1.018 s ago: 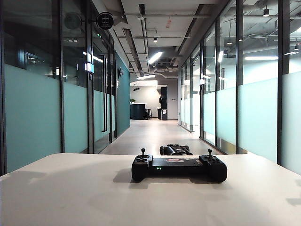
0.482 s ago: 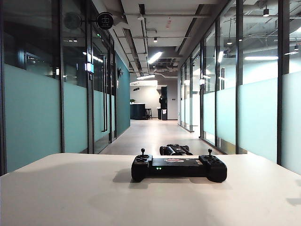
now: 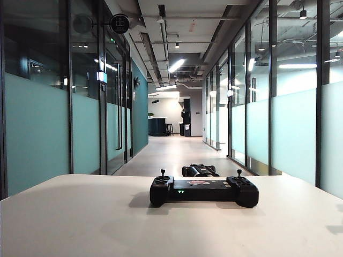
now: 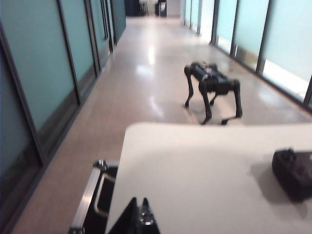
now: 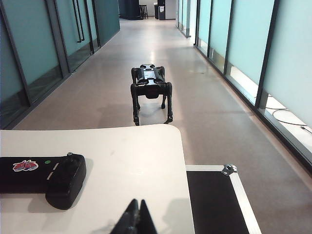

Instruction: Push the left joystick on the remote control sitting on the white table backward to make the robot dog back up in a straight line until it returns close to you.

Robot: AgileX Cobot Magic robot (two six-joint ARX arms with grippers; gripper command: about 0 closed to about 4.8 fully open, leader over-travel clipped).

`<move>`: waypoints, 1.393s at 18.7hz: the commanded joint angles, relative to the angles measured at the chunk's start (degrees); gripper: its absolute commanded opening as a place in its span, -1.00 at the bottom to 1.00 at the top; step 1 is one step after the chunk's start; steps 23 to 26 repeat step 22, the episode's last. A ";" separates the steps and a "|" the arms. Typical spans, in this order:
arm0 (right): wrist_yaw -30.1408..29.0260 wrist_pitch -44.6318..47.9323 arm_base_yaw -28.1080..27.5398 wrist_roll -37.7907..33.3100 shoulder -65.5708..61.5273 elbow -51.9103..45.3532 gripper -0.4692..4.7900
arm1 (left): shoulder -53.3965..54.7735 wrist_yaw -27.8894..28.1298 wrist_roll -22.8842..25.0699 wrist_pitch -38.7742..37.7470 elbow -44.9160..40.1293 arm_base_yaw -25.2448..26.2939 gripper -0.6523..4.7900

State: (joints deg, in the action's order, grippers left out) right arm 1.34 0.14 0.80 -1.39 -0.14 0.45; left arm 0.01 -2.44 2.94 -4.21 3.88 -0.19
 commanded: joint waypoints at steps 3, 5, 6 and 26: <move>-0.02 -0.37 -0.09 0.13 0.13 -0.52 -0.84 | 0.07 -0.24 -0.39 1.92 -3.43 -0.09 -0.78; -0.02 -0.37 -0.09 0.13 0.13 -0.52 -0.84 | 0.07 0.22 -0.35 1.75 -3.45 -0.22 -0.78; -0.02 -0.37 -0.09 0.13 0.13 -0.52 -0.84 | 0.07 1.14 -0.26 1.73 -3.45 -0.31 -0.78; -0.02 -0.35 -0.09 0.13 0.13 -0.52 -0.84 | 0.07 0.77 -0.17 1.70 -3.43 -0.48 -0.78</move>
